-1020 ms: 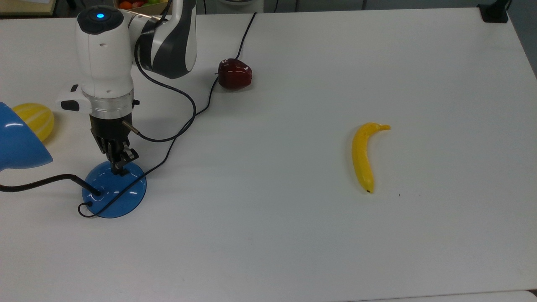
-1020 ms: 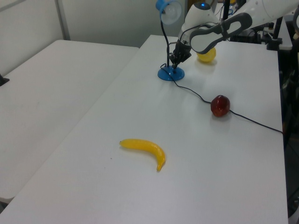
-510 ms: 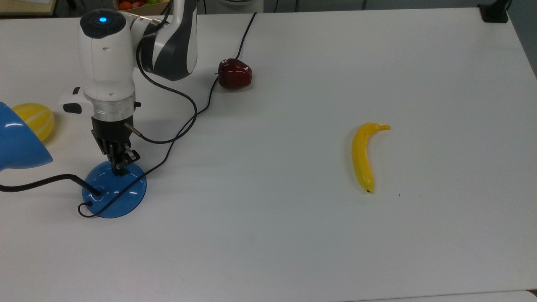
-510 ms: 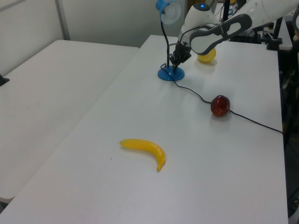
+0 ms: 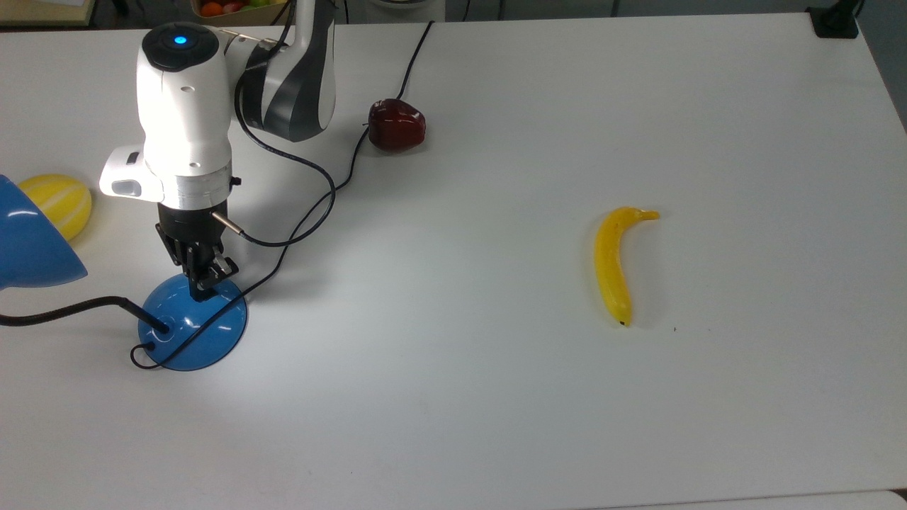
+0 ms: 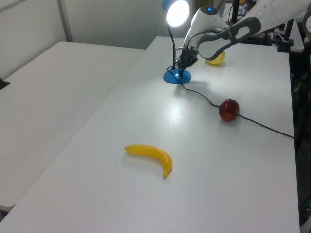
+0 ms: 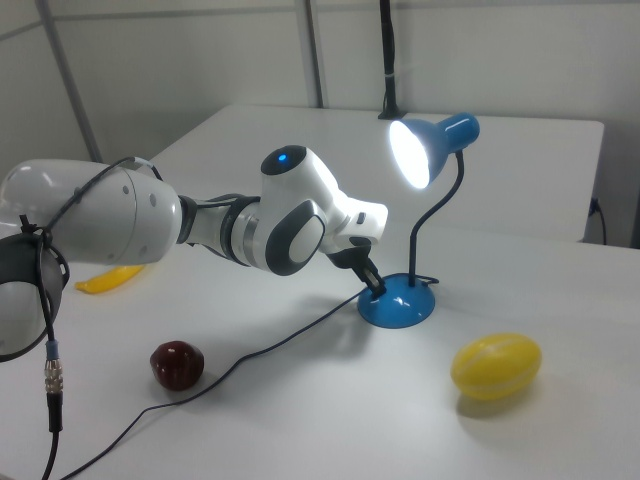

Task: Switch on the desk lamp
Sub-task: 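Lift the gripper up away from the lamp base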

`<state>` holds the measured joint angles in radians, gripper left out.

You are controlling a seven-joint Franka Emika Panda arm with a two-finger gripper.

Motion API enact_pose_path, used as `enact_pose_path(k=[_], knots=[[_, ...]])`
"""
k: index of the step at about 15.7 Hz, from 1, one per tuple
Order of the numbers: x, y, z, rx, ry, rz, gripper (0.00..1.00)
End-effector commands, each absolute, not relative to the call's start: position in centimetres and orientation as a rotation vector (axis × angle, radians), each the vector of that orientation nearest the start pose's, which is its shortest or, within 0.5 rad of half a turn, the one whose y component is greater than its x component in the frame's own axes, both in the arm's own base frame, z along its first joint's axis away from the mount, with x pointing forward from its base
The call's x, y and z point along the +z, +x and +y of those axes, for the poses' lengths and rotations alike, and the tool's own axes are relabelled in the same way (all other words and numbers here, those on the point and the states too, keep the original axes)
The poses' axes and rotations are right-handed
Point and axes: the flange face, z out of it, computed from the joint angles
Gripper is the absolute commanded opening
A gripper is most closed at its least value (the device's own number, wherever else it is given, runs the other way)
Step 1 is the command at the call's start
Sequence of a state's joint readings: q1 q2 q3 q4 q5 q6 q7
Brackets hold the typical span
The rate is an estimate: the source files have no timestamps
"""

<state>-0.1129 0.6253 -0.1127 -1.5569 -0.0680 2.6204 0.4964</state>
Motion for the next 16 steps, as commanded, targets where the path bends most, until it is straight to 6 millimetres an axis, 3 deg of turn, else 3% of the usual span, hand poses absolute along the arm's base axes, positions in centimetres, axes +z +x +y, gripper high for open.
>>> enact_pose_path(k=[1, 3, 5, 8, 14, 16], knots=[[31.1, 72.8, -14.5, -0.741, -2.952, 0.974, 0.0], [32.8, 72.8, -14.4, -0.769, -2.937, 0.974, 0.0], [36.9, 72.2, -15.2, -0.83, -2.906, 0.988, 0.0], [42.0, 68.9, -15.7, -0.811, -2.894, 1.017, 0.0], [49.5, 63.9, -13.6, -0.492, -2.978, 0.878, 0.01], [51.9, 62.0, -12.3, -0.367, -2.98, 0.726, 0.1]])
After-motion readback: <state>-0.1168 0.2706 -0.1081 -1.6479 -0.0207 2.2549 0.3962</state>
